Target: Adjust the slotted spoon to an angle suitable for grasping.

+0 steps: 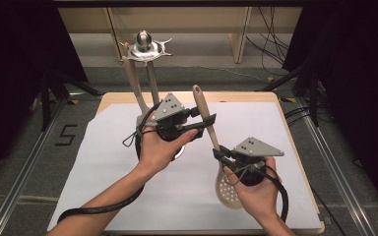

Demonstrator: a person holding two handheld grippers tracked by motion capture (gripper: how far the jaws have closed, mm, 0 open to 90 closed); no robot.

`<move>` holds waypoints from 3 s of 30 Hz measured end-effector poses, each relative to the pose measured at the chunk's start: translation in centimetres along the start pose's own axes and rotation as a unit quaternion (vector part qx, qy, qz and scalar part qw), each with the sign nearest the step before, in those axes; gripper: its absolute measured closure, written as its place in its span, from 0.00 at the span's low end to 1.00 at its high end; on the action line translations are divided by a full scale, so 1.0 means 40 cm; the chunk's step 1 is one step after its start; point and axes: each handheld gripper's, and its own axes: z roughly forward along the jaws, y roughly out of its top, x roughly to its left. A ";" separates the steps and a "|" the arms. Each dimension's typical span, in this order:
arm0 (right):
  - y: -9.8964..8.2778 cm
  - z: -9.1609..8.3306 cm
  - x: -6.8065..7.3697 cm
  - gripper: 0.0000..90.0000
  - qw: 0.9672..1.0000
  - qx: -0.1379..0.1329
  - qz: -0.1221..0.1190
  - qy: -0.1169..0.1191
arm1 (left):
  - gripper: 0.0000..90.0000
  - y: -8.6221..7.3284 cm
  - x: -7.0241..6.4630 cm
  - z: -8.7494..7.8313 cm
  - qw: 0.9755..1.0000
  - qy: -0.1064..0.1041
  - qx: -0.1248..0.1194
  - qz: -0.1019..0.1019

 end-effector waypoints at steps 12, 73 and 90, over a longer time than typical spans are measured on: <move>-0.004 0.016 -0.007 0.88 1.000 -0.004 -0.018 0.018 | 0.80 0.017 -0.040 -0.017 0.998 -0.060 -0.014 -0.001; 0.079 0.001 -0.074 0.86 0.974 -0.033 -0.064 0.215 | 0.82 0.024 -0.031 -0.053 0.988 -0.153 -0.007 0.012; 0.084 0.004 -0.014 0.86 0.998 0.009 -0.018 0.061 | 0.60 0.023 -0.042 -0.055 0.997 -0.065 -0.029 0.040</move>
